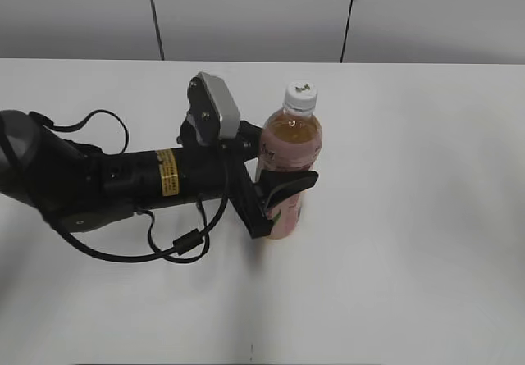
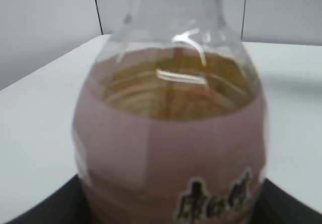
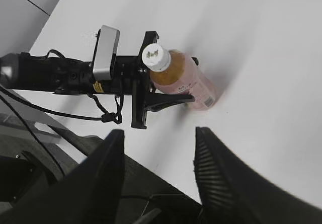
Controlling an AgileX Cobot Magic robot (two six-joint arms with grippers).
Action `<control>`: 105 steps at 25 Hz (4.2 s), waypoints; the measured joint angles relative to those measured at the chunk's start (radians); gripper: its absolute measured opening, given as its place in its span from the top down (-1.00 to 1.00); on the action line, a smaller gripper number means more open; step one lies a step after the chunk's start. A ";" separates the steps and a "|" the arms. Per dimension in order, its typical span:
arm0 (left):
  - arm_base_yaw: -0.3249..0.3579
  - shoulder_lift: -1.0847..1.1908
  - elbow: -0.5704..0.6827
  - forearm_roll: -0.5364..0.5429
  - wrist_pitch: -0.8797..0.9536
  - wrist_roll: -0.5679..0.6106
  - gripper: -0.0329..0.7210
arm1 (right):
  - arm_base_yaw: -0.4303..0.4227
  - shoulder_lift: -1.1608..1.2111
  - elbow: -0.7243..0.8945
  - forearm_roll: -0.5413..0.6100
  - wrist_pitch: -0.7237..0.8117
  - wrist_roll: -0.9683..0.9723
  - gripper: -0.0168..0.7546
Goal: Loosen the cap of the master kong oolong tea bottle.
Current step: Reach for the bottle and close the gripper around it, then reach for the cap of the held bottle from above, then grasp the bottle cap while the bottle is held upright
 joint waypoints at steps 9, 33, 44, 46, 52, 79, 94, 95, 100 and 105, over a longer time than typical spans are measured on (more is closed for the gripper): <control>0.000 -0.035 0.000 0.005 0.083 0.000 -0.15 | 0.334 0.245 -0.188 -0.315 -0.004 0.354 0.06; 0.000 -0.186 0.002 0.007 0.401 0.000 -0.15 | 0.571 0.682 -0.620 -0.532 0.018 0.851 -0.07; 0.000 -0.186 0.002 0.005 0.408 0.000 -0.15 | 0.571 0.736 -0.622 -0.423 0.019 1.130 -0.10; 0.000 -0.186 0.002 0.004 0.408 0.000 -0.15 | 0.571 0.746 -0.622 -0.424 0.019 1.139 -0.10; 0.000 -0.186 0.002 0.003 0.408 0.000 -0.15 | 0.572 0.771 -0.622 -0.451 0.019 1.163 -0.10; 0.000 -0.186 0.002 0.000 0.400 0.000 -0.15 | 0.572 0.806 -0.622 -0.476 -0.022 1.196 -0.05; 0.000 -0.186 0.002 -0.003 0.400 0.000 -0.15 | 0.571 0.806 -0.622 -0.485 -0.010 1.037 0.24; 0.000 -0.186 0.002 -0.002 0.400 0.000 -0.15 | 0.571 0.806 -0.622 -0.485 -0.010 0.996 0.24; 0.000 -0.186 0.002 -0.001 0.400 0.000 -0.15 | 0.571 0.806 -0.622 -0.485 -0.011 0.679 0.24; 0.000 -0.186 0.002 0.001 0.400 0.000 -0.15 | 0.571 0.806 -0.622 -0.482 -0.018 0.220 0.24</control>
